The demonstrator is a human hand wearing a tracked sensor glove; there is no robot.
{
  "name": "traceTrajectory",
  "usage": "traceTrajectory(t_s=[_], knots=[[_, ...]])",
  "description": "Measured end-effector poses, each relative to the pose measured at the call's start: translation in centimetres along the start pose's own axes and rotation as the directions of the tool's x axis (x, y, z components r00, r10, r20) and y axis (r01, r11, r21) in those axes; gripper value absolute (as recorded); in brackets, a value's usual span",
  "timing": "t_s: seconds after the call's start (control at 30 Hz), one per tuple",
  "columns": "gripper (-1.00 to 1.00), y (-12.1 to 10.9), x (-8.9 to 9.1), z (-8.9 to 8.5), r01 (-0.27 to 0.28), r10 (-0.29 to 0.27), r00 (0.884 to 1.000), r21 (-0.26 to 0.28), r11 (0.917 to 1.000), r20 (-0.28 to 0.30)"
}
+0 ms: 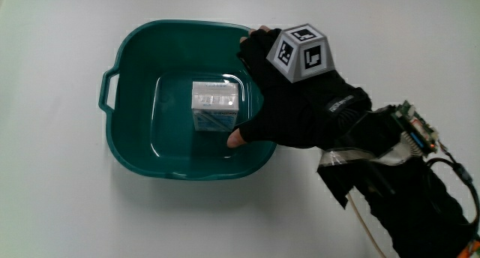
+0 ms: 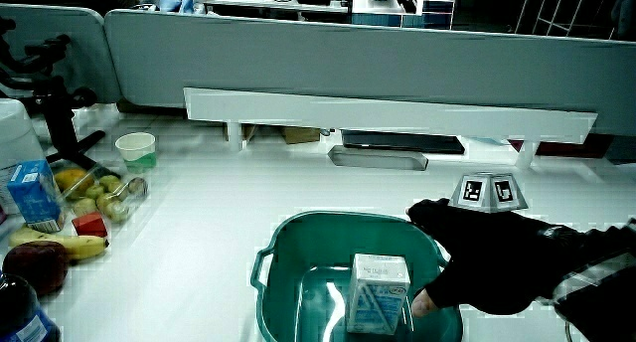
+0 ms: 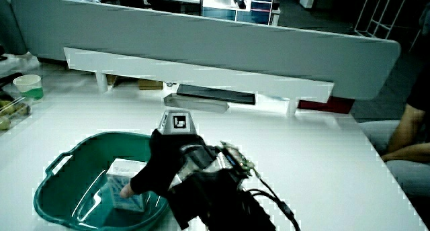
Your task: Pick milk from plate
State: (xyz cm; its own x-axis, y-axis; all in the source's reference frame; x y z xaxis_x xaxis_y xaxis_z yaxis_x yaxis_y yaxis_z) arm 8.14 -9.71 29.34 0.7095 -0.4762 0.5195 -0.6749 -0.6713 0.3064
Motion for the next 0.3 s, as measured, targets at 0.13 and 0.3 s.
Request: traceTrajectory(t_s=[0.13, 0.3], knots=[[1.00, -1.0, 0.7, 1.0, -0.041, 0.040, 0.999, 0.044, 0.9982, 0.030], [1.00, -2.4, 1.6, 2.3, -0.043, 0.036, 0.995, 0.076, 0.9962, 0.090]])
